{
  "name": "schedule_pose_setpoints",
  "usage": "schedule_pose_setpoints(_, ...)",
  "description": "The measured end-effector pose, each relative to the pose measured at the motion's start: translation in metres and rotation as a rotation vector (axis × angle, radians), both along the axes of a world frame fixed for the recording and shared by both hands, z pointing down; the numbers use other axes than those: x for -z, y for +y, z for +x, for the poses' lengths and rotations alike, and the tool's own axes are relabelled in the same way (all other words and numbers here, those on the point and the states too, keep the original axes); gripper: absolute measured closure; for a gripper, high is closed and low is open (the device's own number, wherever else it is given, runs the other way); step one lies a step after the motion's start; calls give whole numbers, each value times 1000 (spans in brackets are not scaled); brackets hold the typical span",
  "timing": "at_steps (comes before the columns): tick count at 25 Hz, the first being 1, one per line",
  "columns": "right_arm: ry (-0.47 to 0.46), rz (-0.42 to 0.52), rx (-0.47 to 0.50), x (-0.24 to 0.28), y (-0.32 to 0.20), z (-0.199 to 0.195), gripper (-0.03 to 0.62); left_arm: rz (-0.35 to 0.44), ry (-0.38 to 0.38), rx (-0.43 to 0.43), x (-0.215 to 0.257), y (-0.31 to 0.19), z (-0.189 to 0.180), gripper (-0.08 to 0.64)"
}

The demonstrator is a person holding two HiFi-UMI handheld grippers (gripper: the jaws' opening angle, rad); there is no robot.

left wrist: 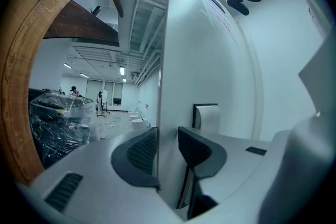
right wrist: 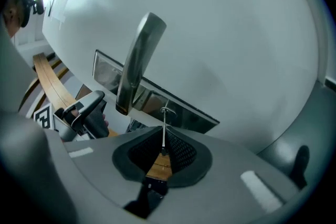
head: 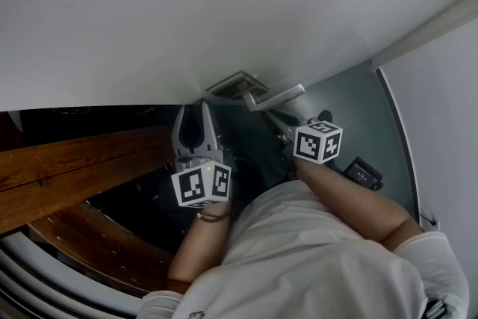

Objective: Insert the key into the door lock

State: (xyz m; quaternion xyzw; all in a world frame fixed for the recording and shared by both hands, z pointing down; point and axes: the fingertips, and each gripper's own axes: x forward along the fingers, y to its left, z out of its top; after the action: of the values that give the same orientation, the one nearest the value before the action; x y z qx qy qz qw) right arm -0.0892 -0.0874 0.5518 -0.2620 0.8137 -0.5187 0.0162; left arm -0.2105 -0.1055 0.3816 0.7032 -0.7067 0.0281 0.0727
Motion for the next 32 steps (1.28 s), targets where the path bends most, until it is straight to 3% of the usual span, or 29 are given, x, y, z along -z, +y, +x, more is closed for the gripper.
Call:
schedule_pose_setpoints(4,-83,-84,-17,-1,-1,-3,568,-2,2,-4,0,0,0,445)
schedule_pose_setpoints(9,-284,-234,-80,0,-1,-4,568,8,6,-6,-2,1,0,445)
schedule_pose_setpoints(13,-388,-302,-121,1,-6,-5,568,9,9,-8,-1,0,0,445)
schedule_pose_setpoints(32,-440,-276,-131,2,-28,-16,568,8,20,1,-1,2,-1,445)
